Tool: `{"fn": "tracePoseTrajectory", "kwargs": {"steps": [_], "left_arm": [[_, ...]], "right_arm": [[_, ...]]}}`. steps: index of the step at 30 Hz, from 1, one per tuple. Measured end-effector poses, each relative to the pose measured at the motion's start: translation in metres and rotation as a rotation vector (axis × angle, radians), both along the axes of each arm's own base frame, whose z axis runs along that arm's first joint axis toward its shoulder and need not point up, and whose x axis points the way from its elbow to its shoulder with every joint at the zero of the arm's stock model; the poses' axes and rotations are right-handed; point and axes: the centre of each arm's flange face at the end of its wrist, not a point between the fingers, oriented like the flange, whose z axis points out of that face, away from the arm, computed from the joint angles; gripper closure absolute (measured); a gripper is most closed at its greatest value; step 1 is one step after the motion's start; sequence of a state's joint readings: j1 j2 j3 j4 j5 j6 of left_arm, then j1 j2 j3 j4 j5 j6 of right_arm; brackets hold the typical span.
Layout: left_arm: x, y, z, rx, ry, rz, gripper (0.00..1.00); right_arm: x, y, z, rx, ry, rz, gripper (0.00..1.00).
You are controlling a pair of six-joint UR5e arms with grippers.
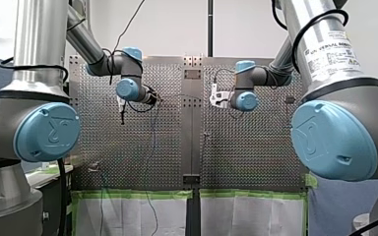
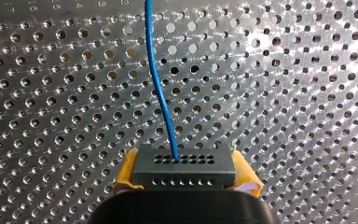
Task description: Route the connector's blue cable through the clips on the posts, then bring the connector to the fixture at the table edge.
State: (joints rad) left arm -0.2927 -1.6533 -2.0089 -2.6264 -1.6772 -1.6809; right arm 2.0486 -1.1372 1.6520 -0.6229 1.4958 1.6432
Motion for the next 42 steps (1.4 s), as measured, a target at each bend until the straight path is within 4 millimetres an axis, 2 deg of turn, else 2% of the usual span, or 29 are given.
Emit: {"fn": "tracePoseTrajectory", "kwargs": {"steps": [9, 15, 25, 28, 42], "left_arm": [[-0.002, 0.001, -0.001, 0.005, 0.016, 0.016, 0.0], [-0.007, -0.009, 0.005, 0.015, 0.037, 0.013, 0.0], [-0.011, -0.041, 0.036, -0.059, 0.001, 0.013, 0.0], [-0.015, -0.051, 0.039, -0.071, -0.003, 0.013, 0.0], [-0.022, -0.103, 0.023, -0.04, 0.03, 0.014, 0.0]], "right_arm": [[0.0, 0.0, 0.0, -0.001, 0.0, 0.0, 1.0], [0.0, 0.0, -0.001, 0.0, 0.0, 0.0, 1.0], [0.0, 0.0, -0.003, 0.004, 0.001, 0.001, 1.0], [0.0, 0.0, -0.003, 0.006, -0.001, 0.001, 1.0], [0.001, 0.0, -0.004, 0.01, -0.003, 0.01, 1.0]]}}
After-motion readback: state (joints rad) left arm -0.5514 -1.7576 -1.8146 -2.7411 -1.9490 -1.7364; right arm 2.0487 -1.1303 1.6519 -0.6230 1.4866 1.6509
